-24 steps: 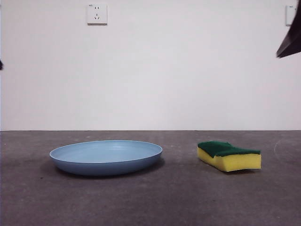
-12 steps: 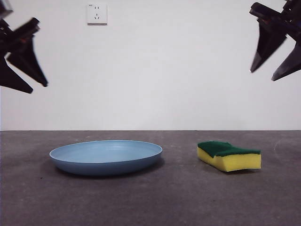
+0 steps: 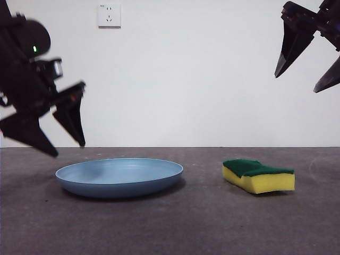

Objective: Pick up the plate,pick up the cloth,clean the plate with the cloth

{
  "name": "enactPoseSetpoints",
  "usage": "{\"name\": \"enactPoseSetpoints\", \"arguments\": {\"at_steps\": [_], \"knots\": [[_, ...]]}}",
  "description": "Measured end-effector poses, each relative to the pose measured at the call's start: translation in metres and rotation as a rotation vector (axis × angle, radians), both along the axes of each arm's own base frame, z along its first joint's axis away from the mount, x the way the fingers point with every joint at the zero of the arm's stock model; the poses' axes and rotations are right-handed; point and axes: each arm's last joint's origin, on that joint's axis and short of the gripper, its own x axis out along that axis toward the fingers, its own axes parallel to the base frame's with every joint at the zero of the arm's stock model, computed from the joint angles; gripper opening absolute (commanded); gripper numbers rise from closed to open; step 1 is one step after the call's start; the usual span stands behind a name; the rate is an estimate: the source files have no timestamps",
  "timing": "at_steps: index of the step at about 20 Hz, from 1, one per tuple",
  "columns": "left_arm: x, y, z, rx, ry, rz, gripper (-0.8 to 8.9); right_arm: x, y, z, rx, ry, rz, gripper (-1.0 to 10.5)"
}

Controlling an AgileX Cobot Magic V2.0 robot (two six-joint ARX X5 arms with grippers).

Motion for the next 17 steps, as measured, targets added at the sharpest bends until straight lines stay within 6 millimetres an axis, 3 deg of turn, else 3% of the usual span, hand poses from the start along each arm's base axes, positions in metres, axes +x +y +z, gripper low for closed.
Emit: {"name": "enactPoseSetpoints", "arguments": {"at_steps": [5,7,10,17], "knots": [[0.007,-0.011,-0.031,0.020,0.073,-0.040,3.13,0.000,0.000,0.000,0.000,0.000,0.000,4.1],[0.008,-0.016,-0.033,0.020,0.060,-0.055,2.83,0.000,0.000,0.000,0.000,0.000,0.000,4.1],[0.008,-0.019,-0.033,0.059,0.048,-0.051,-0.03,0.000,0.000,0.000,0.000,0.000,0.000,4.1],[0.011,-0.020,-0.030,0.072,0.023,-0.063,-0.08,-0.001,0.003,0.000,0.019,0.002,0.045,4.1]]}}
